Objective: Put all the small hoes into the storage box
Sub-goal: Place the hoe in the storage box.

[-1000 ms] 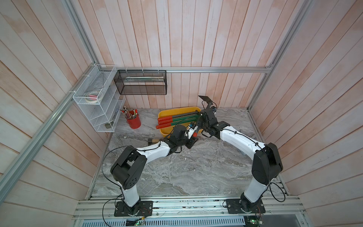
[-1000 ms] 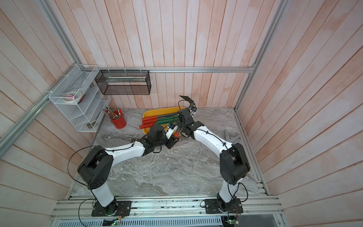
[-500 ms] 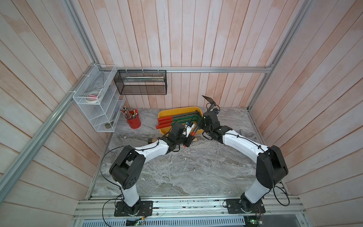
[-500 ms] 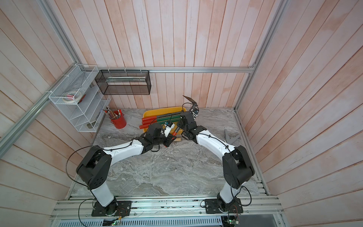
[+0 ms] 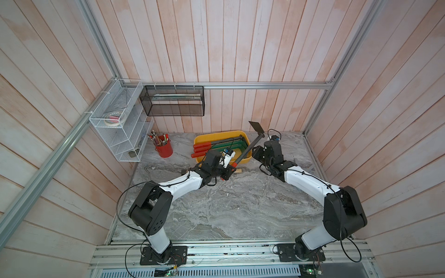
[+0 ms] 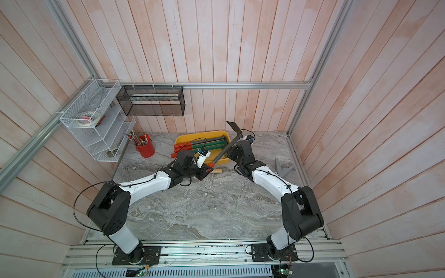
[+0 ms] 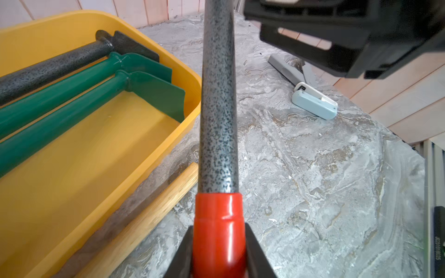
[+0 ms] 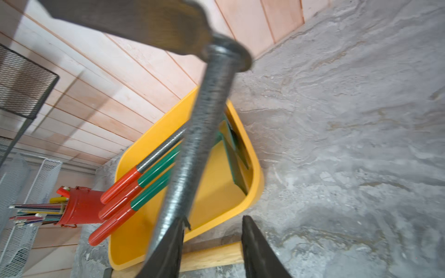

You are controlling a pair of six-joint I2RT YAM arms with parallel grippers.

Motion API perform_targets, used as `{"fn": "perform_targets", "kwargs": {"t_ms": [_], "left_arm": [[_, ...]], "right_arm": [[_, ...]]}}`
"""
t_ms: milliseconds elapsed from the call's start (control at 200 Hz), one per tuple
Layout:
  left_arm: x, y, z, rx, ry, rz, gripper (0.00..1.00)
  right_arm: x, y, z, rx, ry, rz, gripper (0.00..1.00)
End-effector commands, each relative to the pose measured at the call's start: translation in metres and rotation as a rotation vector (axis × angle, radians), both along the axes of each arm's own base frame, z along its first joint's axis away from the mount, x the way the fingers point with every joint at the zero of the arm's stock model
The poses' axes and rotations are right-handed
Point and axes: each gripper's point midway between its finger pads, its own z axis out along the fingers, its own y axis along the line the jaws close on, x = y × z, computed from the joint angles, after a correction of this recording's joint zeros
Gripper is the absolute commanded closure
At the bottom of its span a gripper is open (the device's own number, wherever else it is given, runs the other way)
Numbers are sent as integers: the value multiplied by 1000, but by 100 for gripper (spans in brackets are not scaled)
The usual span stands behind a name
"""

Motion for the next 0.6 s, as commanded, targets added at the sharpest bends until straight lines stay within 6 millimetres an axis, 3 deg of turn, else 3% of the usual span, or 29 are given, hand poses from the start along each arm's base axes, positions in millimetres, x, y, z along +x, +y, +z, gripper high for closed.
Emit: {"fn": "perform_targets", "kwargs": {"t_ms": [0,210,380,460,595], "left_arm": [[9,-5,49,-101,-140,-5,100],[8,-4,49,-96,-139,-10,100],[0,-3,53,-90,-141,-38,100],[-8,-1,54,-91,-131,-70,100],[-24,3,59,-106,-97,-133,100]], "right_arm": [[-6,-6,-1,-15,-3,5,58],[-13,-29,-11,-76,3,-9,58],[-4,-46,42,-172,-202,134,57],[2,-42,65,-210,-282,253,57],[7,-32,86,-297,-380,385,55]]}}
